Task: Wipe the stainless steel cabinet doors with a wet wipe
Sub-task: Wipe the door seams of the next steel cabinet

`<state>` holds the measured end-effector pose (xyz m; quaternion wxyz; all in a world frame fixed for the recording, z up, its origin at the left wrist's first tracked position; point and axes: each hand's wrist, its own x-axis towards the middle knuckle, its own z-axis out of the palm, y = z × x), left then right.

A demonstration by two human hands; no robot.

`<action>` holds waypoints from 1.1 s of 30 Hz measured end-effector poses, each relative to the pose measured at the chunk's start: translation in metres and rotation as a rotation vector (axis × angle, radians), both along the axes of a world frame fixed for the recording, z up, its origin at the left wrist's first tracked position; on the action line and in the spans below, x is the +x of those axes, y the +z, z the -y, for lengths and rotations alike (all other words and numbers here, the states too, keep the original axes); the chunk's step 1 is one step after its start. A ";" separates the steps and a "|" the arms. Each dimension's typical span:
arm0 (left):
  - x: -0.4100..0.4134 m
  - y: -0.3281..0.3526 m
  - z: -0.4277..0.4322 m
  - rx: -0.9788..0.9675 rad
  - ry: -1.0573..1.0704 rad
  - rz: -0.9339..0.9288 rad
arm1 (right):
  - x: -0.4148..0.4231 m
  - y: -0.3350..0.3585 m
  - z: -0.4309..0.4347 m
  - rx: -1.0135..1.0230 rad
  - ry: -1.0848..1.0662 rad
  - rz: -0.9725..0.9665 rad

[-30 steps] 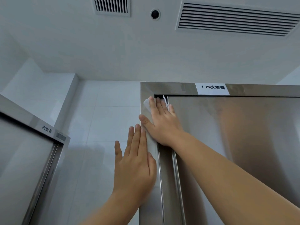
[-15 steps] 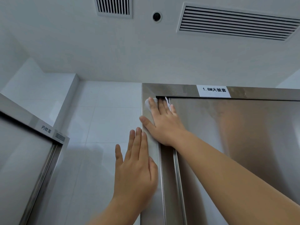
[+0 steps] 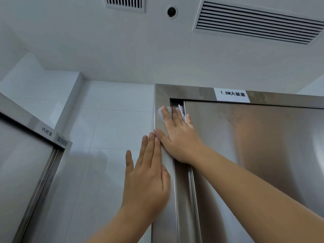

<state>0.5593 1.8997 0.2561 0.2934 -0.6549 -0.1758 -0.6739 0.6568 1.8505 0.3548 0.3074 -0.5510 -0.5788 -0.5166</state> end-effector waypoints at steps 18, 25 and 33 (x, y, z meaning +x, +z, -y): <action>-0.011 -0.027 -0.006 -0.009 -0.051 -0.071 | 0.004 -0.018 0.000 0.016 -0.026 0.056; -0.011 -0.030 -0.007 -0.010 -0.009 -0.065 | -0.001 0.017 0.000 0.024 -0.064 0.009; -0.014 -0.056 -0.006 -0.020 -0.003 -0.091 | -0.001 -0.014 0.000 0.005 -0.009 0.000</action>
